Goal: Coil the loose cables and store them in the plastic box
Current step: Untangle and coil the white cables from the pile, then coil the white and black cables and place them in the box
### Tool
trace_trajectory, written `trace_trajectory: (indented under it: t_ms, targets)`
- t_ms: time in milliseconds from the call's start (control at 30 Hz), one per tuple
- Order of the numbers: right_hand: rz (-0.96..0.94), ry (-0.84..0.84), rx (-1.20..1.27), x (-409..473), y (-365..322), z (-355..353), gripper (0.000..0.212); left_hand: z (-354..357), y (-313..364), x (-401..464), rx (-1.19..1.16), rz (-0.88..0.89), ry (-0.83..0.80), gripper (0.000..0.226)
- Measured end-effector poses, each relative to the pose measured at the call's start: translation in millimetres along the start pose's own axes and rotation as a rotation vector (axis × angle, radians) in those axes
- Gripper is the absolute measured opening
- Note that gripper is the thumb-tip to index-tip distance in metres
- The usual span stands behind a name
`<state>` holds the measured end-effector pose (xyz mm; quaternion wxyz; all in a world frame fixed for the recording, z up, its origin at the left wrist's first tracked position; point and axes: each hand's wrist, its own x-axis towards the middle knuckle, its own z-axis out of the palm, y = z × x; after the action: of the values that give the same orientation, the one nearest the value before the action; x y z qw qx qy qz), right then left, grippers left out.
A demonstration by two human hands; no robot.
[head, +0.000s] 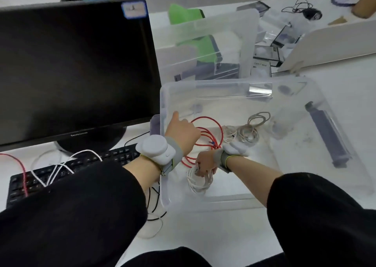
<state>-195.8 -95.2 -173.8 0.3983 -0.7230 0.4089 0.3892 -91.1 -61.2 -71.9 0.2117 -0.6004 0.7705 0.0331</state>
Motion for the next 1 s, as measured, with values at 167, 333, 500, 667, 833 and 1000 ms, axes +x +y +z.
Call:
trace_trajectory:
  t_ms: [167,333,500,667,833,1000]
  targets:
    - [-0.009,-0.075,-0.003,18,-11,9,0.02,-4,-14,6,-0.091,-0.146,0.2,0.022]
    - [-0.036,-0.009,-0.192,25,-16,14,0.02,-3,-13,9,-0.132,-0.172,0.219,0.028]
    - [0.013,0.0,-0.314,21,-22,17,0.035,-2,-12,9,-0.127,-0.167,0.215,0.028]
    - [0.065,-0.009,-0.318,14,-19,17,0.031,-1,-12,7,-0.119,-0.16,0.222,0.029]
    - [0.134,-0.121,-0.141,10,-12,11,0.041,-1,-12,7,-0.126,-0.169,0.234,0.029]
    - [0.151,-0.091,-0.141,-3,-13,-1,0.054,1,-15,7,-0.228,-0.152,0.294,0.032]
